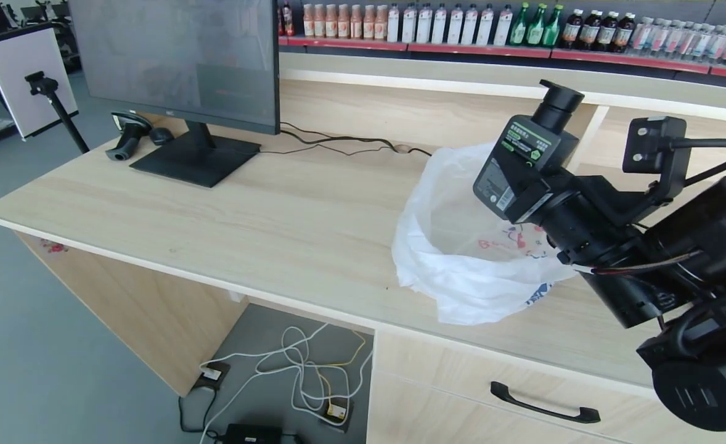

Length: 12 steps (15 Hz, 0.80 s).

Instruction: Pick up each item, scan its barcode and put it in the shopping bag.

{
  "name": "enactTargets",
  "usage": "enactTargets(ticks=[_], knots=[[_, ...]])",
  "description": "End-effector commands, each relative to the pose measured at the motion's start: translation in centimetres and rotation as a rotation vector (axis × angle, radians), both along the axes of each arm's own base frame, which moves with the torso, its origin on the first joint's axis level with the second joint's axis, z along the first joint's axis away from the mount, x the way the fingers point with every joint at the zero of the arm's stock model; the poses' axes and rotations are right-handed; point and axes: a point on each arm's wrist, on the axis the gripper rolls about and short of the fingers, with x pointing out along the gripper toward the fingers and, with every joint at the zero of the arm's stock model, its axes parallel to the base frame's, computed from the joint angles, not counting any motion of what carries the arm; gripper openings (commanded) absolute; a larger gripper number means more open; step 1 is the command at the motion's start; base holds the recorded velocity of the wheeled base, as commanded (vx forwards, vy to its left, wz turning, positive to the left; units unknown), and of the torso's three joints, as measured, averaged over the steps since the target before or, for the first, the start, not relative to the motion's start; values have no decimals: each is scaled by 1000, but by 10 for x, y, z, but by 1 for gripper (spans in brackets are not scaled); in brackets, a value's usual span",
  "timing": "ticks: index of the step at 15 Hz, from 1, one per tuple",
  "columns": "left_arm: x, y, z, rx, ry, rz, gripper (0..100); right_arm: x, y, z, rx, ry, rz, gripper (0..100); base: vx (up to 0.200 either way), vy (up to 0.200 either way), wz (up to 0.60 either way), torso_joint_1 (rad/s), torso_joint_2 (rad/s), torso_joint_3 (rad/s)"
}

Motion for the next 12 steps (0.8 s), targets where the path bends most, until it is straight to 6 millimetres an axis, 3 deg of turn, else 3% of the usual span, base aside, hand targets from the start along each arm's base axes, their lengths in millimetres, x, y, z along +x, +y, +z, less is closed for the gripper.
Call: enactTargets(ticks=[1, 3, 12], knots=[[0, 0, 0, -1, -1, 0, 100, 7, 3, -10, 3, 37, 11, 0, 0, 0, 0, 0, 0, 0], [0, 0, 0, 1, -1, 0, 100, 8, 6, -8, 57, 44, 44, 0, 0, 0, 0, 0, 0, 0], [0, 0, 0, 6, 1, 0, 100, 22, 12, -47, 165, 228, 105, 0, 0, 0, 0, 0, 0, 0]])
